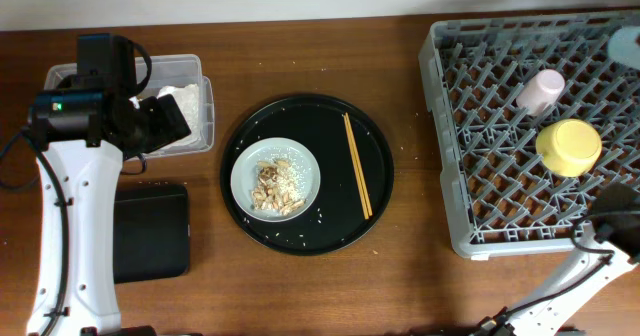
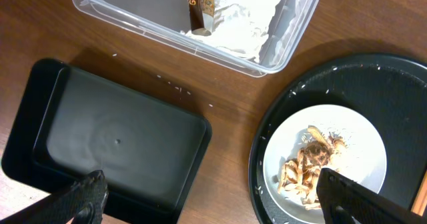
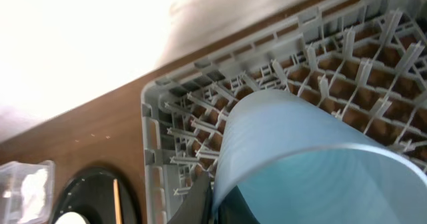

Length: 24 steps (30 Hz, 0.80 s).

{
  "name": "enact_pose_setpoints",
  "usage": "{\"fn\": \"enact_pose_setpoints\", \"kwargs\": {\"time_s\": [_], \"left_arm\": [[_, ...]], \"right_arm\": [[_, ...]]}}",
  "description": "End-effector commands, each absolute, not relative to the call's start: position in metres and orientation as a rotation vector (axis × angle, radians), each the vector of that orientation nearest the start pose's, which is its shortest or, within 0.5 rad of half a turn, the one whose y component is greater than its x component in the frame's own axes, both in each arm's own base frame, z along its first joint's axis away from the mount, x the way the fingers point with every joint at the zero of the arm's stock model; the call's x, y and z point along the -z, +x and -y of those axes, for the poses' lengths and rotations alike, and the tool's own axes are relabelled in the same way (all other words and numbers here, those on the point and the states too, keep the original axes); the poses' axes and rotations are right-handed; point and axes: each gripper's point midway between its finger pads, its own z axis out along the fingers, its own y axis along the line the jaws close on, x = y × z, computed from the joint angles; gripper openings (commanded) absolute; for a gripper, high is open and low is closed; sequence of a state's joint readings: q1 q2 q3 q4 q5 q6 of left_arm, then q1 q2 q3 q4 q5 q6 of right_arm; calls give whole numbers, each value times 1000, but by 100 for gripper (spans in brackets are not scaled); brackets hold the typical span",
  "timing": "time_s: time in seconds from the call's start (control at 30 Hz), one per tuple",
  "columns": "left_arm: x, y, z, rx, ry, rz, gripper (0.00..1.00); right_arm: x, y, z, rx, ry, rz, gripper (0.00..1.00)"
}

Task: Sort waste into correct bins and load items into the dishwasher rack
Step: 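Carry the blue cup into the rack beside the pink cup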

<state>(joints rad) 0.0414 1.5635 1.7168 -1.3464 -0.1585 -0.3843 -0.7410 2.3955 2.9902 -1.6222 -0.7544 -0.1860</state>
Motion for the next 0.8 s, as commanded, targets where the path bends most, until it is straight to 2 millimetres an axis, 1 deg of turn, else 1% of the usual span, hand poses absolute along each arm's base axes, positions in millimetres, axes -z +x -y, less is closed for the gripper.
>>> {"fn": "enact_pose_setpoints", "kwargs": {"time_s": [0.0,0.03,0.1,0.13,0.17,0.2,0.23,0.27,0.3,0.33,0.37,0.4,0.47,0.53,0.57,0.6,0.63,0.77], "left_arm": [[-248,338,-43,-144,-603,-2672,100],[-248,338,-43,-144,-603,-2672,99],[-248,338,-43,-144,-603,-2672,99],[-248,338,-43,-144,-603,-2672,99],[-248,339,-43,-145,-603,-2672,99],[-248,339,-43,-145,-603,-2672,99],[-248,339,-43,-145,-603,-2672,99],[-248,339,-43,-145,-603,-2672,99],[-248,338,-43,-144,-603,-2672,99],[-248,338,-43,-144,-603,-2672,99],[-248,338,-43,-144,-603,-2672,99],[-248,338,-43,-144,-603,-2672,99],[-248,338,-43,-144,-603,-2672,99],[-248,338,-43,-144,-603,-2672,99],[-248,338,-43,-144,-603,-2672,99],[-248,339,-43,-145,-603,-2672,99],[-248,338,-43,-144,-603,-2672,99],[-248,338,-43,-144,-603,-2672,99]], "right_arm": [[-272,456,263,-808,320,-2132,4],[-261,461,268,-870,261,-2075,4],[-247,472,269,-1002,184,-1948,4],[-243,478,266,-1092,129,-1848,4],[-233,483,261,-1172,74,-1759,4],[-217,486,258,-1205,70,-1743,4],[-195,489,256,-1228,90,-1753,4],[-186,489,255,-1245,109,-1757,4],[-171,489,256,-1259,152,-1777,4],[-135,491,263,-1214,320,-1917,4],[-111,489,269,-1163,433,-2015,4],[-105,486,268,-1156,468,-2046,4],[-111,483,267,-1169,482,-2047,4],[-126,479,266,-1137,495,-2070,4],[-125,477,268,-1099,530,-2112,4],[-116,467,279,-962,638,-2241,4],[-116,463,281,-924,661,-2274,4],[-141,451,283,-907,740,-2272,5]]}}
